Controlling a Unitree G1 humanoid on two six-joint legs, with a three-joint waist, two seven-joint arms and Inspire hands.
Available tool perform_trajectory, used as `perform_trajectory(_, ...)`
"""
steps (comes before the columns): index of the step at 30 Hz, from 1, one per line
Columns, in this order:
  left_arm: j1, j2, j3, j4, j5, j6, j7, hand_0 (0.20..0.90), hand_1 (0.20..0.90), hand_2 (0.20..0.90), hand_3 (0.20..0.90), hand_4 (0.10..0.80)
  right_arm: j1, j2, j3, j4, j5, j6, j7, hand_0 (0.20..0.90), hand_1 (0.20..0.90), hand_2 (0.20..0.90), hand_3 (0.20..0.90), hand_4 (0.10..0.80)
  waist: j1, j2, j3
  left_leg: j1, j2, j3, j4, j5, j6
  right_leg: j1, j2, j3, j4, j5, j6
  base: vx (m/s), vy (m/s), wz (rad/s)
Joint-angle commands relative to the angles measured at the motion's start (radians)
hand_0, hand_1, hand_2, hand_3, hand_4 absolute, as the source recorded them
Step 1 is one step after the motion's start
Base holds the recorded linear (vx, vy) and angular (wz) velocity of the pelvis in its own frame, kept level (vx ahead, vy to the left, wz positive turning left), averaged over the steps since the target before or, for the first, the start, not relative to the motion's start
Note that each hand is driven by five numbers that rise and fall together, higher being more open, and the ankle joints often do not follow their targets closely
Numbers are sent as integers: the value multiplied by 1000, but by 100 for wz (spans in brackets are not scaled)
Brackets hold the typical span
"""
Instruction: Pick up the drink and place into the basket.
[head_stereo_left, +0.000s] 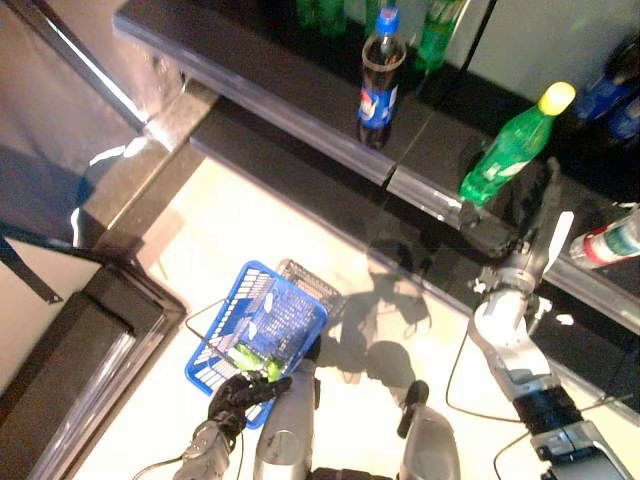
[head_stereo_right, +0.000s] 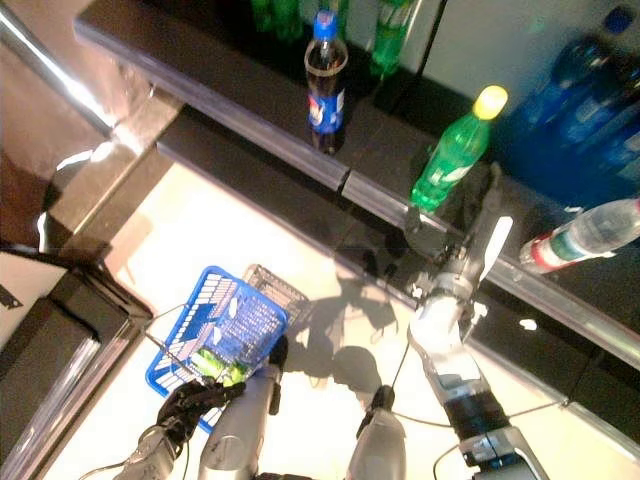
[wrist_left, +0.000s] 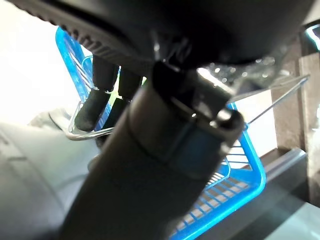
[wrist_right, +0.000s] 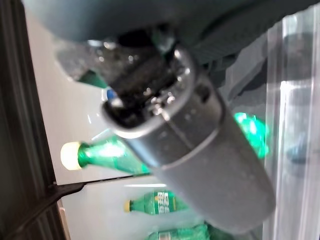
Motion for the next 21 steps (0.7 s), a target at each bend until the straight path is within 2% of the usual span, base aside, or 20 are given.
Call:
perform_trajectory(1,74,9,-78,-74,4,-45,-32,300,300,300,200,100,-144,-49,-45,-63,26,-88,-36,900,900,900,900,800,21,-18,-8,12,-31,-54,132,-158,33,-76,26,-11,-19,108,-92,-55,14,-4)
perform_trajectory(10,41,10,-84,-100,-34,-57,-22,300,300,300,200,100,-272,-32,-27,-40,36,-61,-32,900,900,900,900,800,33,-21,-8,-118,-35,-39,161,-149,48,-211,35,10,2,125,-90,-13,21,-5)
perform_trajectory(21,44,24,-86,-142,-60,-52,-15,300,300,300,200,100,-448,-79,-63,60,65,-35,-81,900,900,900,900,800,51,-16,-8,-178,-46,-34,195,-154,58,-271,47,24,40,119,-96,15,19,-7)
